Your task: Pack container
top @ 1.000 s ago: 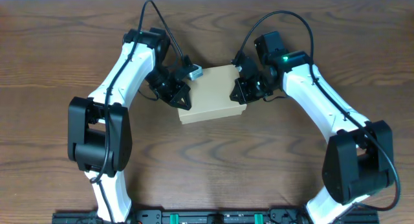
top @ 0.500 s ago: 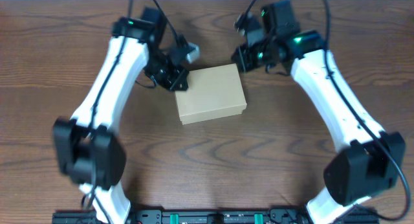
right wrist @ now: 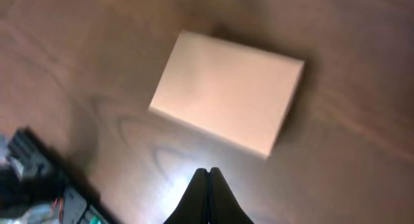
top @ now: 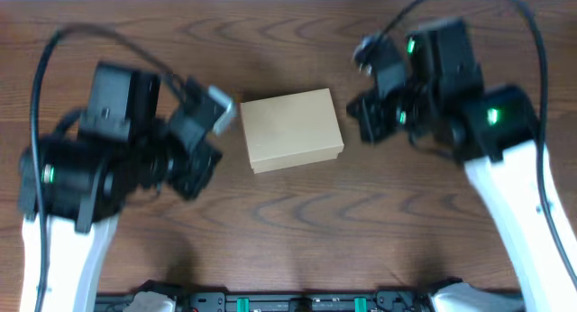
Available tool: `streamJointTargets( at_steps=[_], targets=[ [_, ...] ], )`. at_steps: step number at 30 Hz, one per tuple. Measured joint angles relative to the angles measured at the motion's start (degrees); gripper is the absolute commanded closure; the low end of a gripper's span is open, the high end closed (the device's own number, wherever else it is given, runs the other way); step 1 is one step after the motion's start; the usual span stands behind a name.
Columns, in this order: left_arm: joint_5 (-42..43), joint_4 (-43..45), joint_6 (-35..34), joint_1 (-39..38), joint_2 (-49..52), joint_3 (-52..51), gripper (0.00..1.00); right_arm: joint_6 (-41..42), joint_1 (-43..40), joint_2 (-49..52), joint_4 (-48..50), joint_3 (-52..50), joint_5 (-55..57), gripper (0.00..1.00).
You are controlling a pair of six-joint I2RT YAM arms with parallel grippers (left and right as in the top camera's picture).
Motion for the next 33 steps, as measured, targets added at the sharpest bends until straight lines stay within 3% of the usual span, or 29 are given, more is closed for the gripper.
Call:
streamJointTargets(
  at_steps=[8,9,10,11,14,20,33],
  targets=[
    [6.62,7.67,-3.72,0.0,-21.81,-25.97,0.94,12.04,14.21,-28.94,8.46,-32.74,4.59,0.97],
    [7.34,8.24,-4.42,0.0,-23.87,-28.5,0.94,14.32,15.32,-33.16,9.92,-36.65,4.79,0.82],
    [7.8,8.55,-5.29,0.0,-25.46,-30.71,0.81,16.04,15.89,-36.5,10.91,-39.63,4.98,0.55],
    [8.09,8.76,-6.1,0.0,-26.71,-32.74,0.03,17.86,16.06,-39.76,11.5,-42.42,5.18,0.01],
    [9.05,8.74,-9.44,0.0,-27.76,-35.56,0.05,23.58,16.09,-46.29,13.66,-49.18,5.55,0.01],
    [8.31,8.35,-13.14,0.0,-27.69,-35.89,0.05,31.98,16.09,-47.36,16.61,-56.76,5.88,0.01],
    [-0.46,8.33,-13.79,0.0,-27.87,-35.89,0.05,35.08,16.09,-47.1,13.86,-59.23,6.05,0.01]
  ],
)
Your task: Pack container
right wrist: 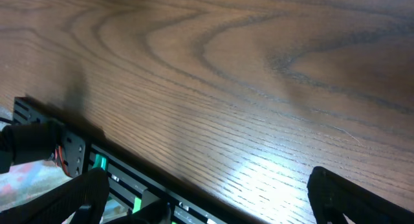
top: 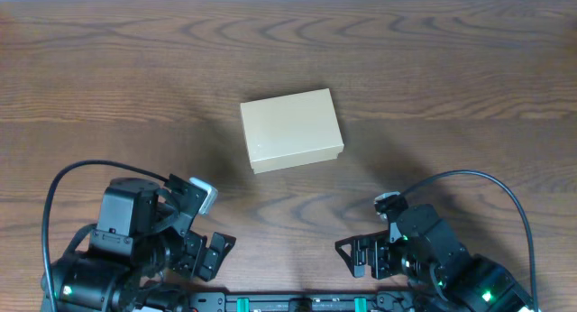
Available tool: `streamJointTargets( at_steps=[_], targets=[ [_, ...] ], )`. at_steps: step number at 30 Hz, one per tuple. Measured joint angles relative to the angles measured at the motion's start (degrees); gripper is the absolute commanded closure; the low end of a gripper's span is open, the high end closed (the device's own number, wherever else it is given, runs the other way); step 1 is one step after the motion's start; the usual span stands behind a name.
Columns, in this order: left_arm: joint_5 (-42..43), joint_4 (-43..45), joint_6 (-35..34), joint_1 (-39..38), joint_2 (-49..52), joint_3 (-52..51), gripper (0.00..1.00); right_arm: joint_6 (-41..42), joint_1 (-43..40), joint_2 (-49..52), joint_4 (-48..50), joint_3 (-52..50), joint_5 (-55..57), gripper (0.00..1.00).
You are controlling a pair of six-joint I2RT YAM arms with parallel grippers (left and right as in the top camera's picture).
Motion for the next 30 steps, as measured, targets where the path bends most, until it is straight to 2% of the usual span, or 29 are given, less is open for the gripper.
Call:
streamJointTargets(
  at_steps=[5,10,14,20,26,30],
  targets=[
    [-3.58,2.82,-0.59,0.76,-4.22,-0.04,0.04,0.02,0.0,0.0,0.0,0.0,0.02,0.01],
    [-8.17,16.11,-1.57,4.72,-14.6,-3.52,0.04,0.04,0.0,0.0,0.0,-0.02,0.04,0.01],
    [-13.51,24.68,-7.61,8.74,-22.88,-12.94,0.05,0.04,0.0,0.0,0.0,-0.17,0.07,0.01],
    [-16.39,34.42,-14.01,11.06,-31.85,-28.15,0.04,0.15,0.0,0.0,-0.02,-0.24,0.09,0.01],
    [-16.7,41.35,-17.53,11.1,-38.47,-41.51,0.05,0.2,0.0,0.0,-0.02,-0.24,0.09,0.01],
    [-16.87,45.53,-18.38,11.1,-40.13,-46.53,0.05,0.2,0.0,0.0,-0.02,-0.24,0.09,0.01]
  ],
)
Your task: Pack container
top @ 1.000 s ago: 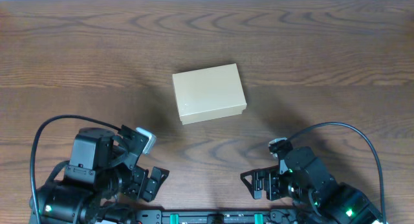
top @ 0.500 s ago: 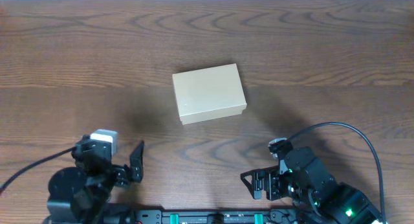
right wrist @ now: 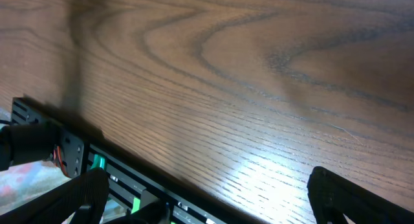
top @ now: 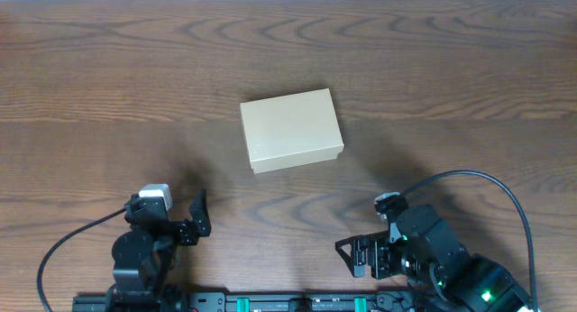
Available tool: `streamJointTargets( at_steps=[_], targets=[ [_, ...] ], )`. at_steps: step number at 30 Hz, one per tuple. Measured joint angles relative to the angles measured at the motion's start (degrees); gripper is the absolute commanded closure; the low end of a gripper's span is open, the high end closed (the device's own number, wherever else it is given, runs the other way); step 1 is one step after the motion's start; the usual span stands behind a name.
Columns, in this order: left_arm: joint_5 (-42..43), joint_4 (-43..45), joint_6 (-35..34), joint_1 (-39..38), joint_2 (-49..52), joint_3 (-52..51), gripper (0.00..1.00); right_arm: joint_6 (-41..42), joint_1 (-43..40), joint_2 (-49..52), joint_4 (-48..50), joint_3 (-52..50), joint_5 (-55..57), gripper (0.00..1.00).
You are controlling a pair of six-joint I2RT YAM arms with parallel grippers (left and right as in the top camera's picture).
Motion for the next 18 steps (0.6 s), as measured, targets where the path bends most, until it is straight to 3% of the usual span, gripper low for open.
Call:
streamJointTargets(
  at_steps=[18],
  targets=[
    [-0.92,1.55,-0.44,-0.59,-0.33,-1.88,0.05,0.0,0.0,0.0,0.02,0.0,0.0,0.01]
  ],
)
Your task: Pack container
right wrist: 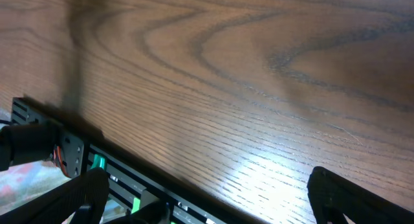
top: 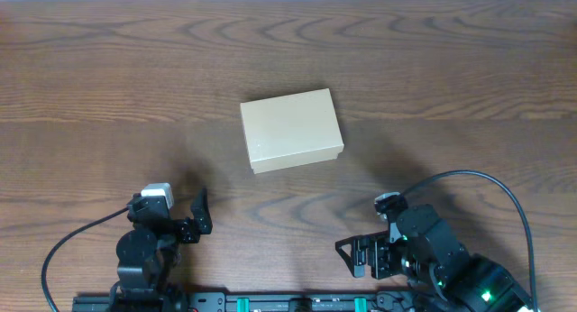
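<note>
A closed tan cardboard box (top: 290, 130) lies flat in the middle of the wooden table (top: 433, 68). Both arms are folded down at the table's near edge, well short of the box. My left gripper (top: 171, 217) is at the lower left with its fingers spread, holding nothing. My right gripper (top: 353, 258) is at the lower right. In the right wrist view its fingers (right wrist: 339, 195) sit far apart at the bottom corners, the right gripper (right wrist: 210, 195) open over bare wood. The box does not show in that view.
A black rail with green lights (top: 297, 303) runs along the table's front edge, also seen as the black rail (right wrist: 97, 162) in the wrist view. Cables loop from each arm (top: 505, 195).
At first both arms reached over the table on either side of the box, the right gripper shut just short of it. Then both were down at the front edge, the right gripper open. Later the left arm was folded tighter. The box stayed in place throughout.
</note>
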Available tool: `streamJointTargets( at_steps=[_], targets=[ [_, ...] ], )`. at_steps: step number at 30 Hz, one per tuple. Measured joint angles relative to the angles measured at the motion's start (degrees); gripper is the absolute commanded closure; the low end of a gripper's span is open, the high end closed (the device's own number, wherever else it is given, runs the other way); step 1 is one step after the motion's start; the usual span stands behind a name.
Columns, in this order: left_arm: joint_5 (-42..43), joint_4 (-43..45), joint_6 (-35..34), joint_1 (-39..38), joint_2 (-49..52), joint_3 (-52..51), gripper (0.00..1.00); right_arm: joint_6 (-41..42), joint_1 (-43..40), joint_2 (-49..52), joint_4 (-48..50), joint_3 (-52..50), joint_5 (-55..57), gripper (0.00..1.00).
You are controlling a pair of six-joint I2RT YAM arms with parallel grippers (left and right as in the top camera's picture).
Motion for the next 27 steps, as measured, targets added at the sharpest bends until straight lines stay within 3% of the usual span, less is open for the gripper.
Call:
streamJointTargets(
  at_steps=[20,23,27],
  targets=[
    [-0.17,0.0,0.0,0.0,0.0,0.0,0.05,-1.53,0.0,0.0,-0.17,0.0,1.25,0.01],
    [-0.17,0.0,0.0,0.0,0.0,0.0,0.05,-7.1,-0.02,-0.15,2.25,-0.07,3.91,0.01],
    [-0.17,0.0,0.0,0.0,0.0,0.0,0.05,-20.81,-0.35,-3.67,7.82,-0.96,5.68,0.01]
  ],
)
